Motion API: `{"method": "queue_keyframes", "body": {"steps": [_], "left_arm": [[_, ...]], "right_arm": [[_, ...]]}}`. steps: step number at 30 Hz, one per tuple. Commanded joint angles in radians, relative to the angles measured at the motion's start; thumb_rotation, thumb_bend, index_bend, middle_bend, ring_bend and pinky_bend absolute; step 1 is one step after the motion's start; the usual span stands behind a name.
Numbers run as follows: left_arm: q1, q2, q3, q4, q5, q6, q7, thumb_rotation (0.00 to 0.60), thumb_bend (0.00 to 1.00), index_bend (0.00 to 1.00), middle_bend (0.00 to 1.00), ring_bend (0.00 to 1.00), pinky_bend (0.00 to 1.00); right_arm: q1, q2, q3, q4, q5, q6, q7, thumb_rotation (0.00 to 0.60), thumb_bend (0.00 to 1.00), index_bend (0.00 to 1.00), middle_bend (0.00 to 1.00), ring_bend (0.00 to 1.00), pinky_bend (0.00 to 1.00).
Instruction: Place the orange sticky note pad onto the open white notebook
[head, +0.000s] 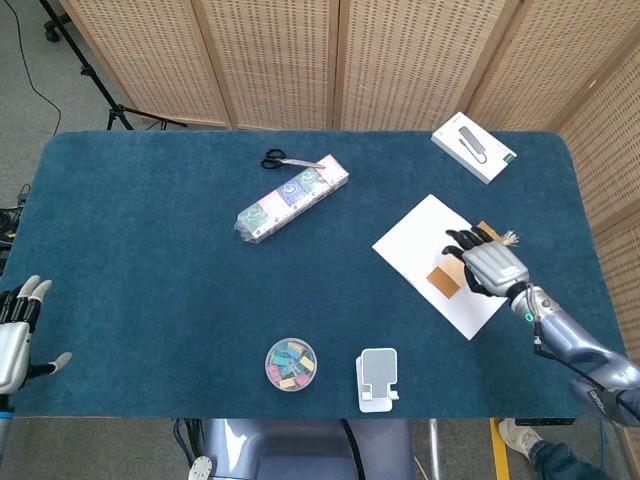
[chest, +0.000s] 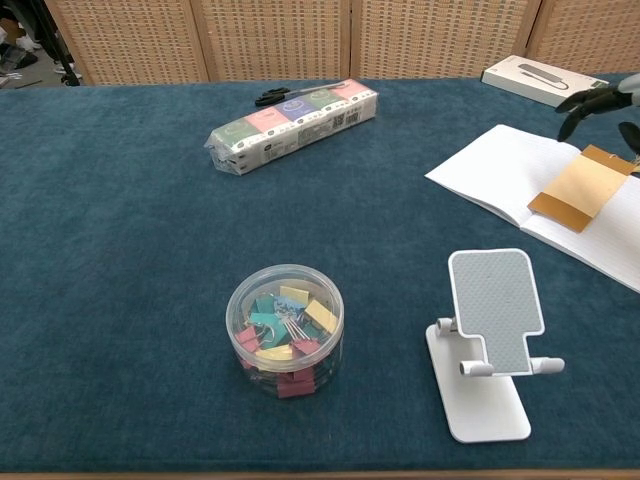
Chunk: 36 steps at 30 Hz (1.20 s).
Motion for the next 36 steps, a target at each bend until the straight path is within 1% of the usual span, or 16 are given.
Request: {"method": "queue_keyframes", "body": {"steps": [1,6,10,16,22,36], "left_arm": [[0.000,0.000,0.000,-0.001,0.001,0.001,0.002,0.600,0.00,0.00,0.00,0.00,0.00],[-0.002,-0.004,0.004,-0.002,0.003,-0.002,0.011,0.600,0.00,0.00,0.00,0.00,0.00],[-0.001,-0.005,0.004,-0.004,0.005,0.002,0.012,0.600,0.00,0.00,0.00,0.00,0.00],[-0.003,-0.007,0.003,-0.003,-0.001,-0.003,0.016,0.600,0.00,0.00,0.00,0.00,0.00],[-0.002,-0.006,0.000,-0.003,-0.006,-0.002,0.014,0.600,0.00,0.00,0.00,0.00,0.00],[-0.003,-0.006,0.002,-0.003,-0.005,-0.003,0.014,0.600,0.00,0.00,0.00,0.00,0.00]], "right_arm": [[-0.043,0.015,-0.025,0.017,-0.023,0.026,0.102,0.600,0.92,0.20,0.03,0.00,0.00],[-0.049,-0.025,-0.030,0.099,-0.013,-0.001,0.139,0.600,0.97,0.20,0.04,0.00,0.00],[-0.044,-0.067,-0.023,0.157,0.006,-0.039,0.166,0.600,0.99,0.20,0.04,0.00,0.00],[-0.030,-0.120,-0.002,0.209,0.038,-0.088,0.180,0.600,1.00,0.20,0.05,0.00,0.01],[-0.020,-0.163,0.004,0.242,0.049,-0.122,0.179,0.600,1.00,0.20,0.05,0.00,0.01],[-0.029,-0.197,-0.001,0.269,0.054,-0.155,0.187,0.600,1.00,0.20,0.06,0.00,0.02]]}}
